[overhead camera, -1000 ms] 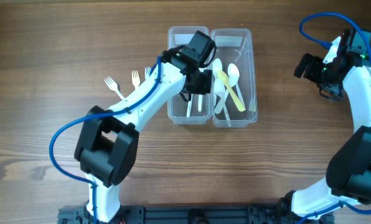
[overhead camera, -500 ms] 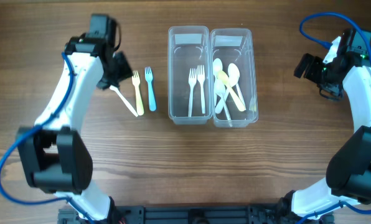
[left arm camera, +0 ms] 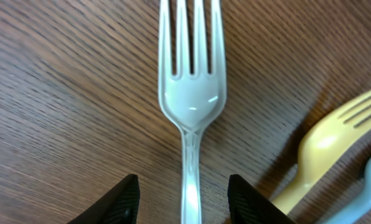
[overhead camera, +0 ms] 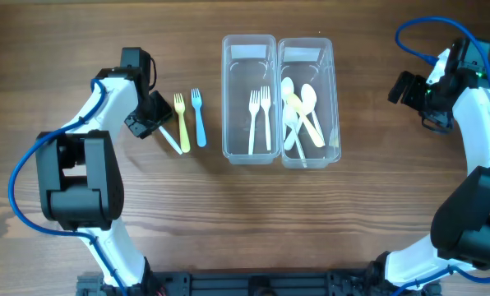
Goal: Pack container
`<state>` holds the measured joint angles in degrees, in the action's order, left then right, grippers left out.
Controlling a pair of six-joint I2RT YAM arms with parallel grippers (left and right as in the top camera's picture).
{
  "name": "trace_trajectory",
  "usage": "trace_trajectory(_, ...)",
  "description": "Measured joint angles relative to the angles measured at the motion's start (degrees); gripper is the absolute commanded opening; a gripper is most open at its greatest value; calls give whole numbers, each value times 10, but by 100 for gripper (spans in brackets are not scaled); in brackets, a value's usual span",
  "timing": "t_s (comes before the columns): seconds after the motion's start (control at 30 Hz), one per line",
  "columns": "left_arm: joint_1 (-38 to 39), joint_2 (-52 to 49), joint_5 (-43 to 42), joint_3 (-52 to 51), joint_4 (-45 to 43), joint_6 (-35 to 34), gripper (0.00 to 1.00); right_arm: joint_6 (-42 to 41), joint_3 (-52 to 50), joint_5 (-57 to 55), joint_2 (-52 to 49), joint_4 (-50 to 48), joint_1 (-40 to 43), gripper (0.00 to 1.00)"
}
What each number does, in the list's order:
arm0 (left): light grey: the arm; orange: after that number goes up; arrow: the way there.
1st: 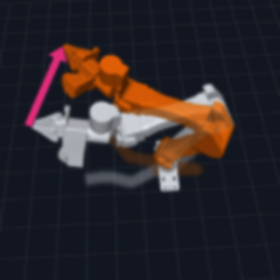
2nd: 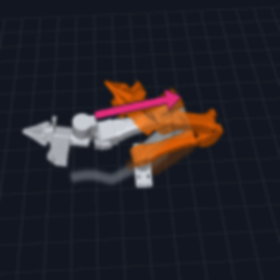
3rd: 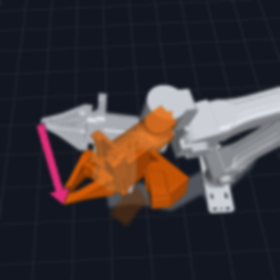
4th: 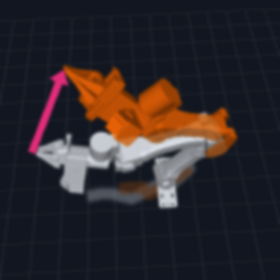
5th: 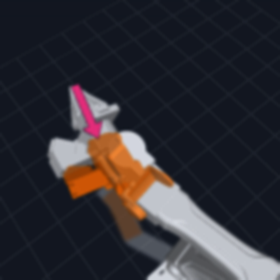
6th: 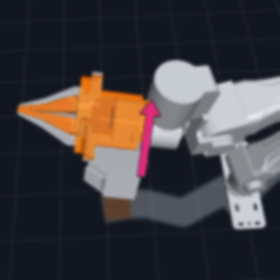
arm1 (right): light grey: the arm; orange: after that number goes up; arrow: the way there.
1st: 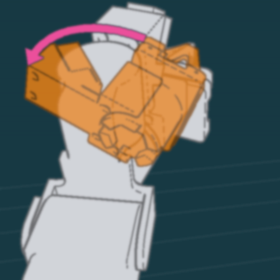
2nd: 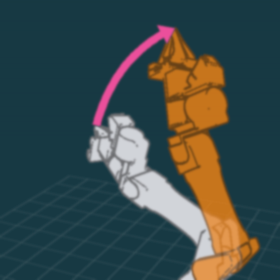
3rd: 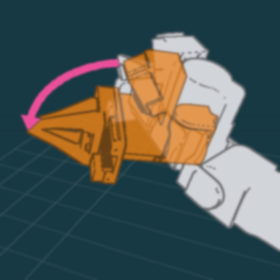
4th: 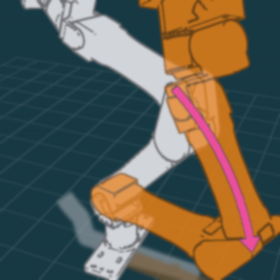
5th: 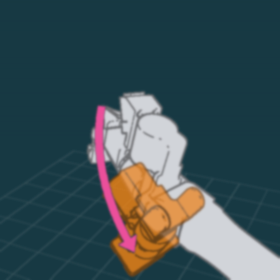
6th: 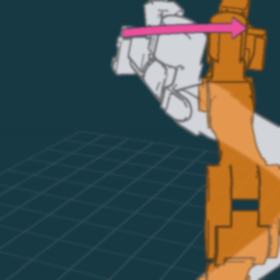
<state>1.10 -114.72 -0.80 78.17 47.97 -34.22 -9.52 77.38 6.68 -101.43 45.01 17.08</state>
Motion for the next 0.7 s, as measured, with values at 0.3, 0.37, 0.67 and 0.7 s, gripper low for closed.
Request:
trace_trajectory(0.3,0,7,19,-48,-47,23,22,0,0,0,0,0,0,99)
trace_trajectory(0.37,0,7,17,-48,-47,30,17,0,0,0,0,2,0,99)
trace_trajectory(0.67,4,49,-2,113,133,144,4,0,0,0,0,5,0,100)
trace_trajectory(0.7,9,67,-1,146,137,154,4,0,0,1,0,5,0,99)
